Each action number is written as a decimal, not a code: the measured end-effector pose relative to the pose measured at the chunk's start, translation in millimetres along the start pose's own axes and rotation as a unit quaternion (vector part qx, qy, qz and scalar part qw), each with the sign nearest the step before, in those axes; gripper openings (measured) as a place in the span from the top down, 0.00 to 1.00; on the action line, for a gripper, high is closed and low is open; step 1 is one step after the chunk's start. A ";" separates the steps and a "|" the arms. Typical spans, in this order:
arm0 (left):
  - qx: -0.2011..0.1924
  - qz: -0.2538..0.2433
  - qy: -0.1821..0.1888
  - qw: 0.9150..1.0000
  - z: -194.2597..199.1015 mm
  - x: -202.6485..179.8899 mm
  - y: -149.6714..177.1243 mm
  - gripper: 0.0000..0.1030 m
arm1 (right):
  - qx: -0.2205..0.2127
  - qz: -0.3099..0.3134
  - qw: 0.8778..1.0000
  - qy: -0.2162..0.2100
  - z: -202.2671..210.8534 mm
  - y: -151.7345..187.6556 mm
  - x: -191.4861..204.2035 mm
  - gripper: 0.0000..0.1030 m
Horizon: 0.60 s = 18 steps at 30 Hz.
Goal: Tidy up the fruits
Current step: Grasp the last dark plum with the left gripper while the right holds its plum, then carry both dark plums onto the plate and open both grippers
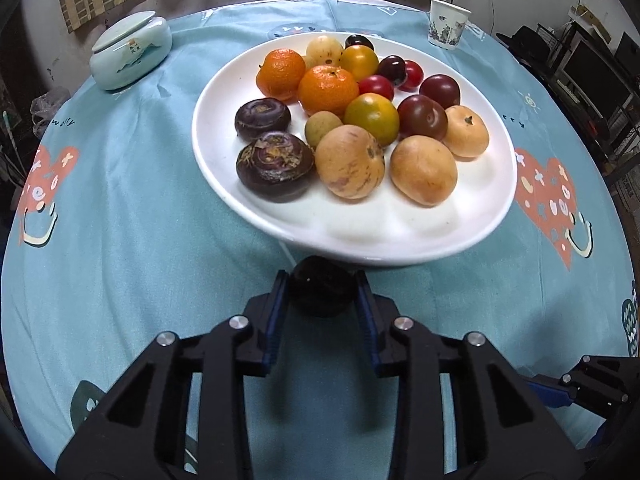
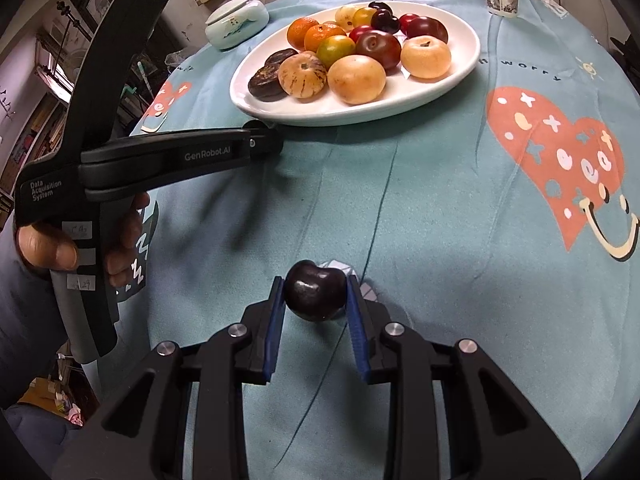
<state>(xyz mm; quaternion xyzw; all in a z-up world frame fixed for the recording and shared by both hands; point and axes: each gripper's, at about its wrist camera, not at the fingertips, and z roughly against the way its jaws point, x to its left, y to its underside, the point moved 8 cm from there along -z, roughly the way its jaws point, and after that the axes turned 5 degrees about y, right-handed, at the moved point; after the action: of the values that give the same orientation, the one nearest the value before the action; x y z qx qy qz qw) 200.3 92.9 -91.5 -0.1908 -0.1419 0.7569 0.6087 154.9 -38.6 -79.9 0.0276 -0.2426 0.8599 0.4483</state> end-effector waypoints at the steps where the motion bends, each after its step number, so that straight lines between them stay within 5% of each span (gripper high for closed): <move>1: 0.000 -0.002 -0.001 1.000 1.8 -0.9 1.4 0.68 | -0.001 0.001 1.000 0.000 0.4 0.0 1.0 0.71; 18: -0.035 -0.044 0.000 0.998 69.6 -29.8 24.6 0.68 | -0.016 0.020 1.000 -0.010 23.4 14.8 21.6 0.71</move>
<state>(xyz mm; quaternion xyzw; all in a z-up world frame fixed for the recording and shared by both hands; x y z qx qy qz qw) 152.4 59.6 -37.3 -0.2059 -0.1765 0.7239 0.6344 126.5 -39.7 -59.3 0.0239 -0.2607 0.8645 0.4290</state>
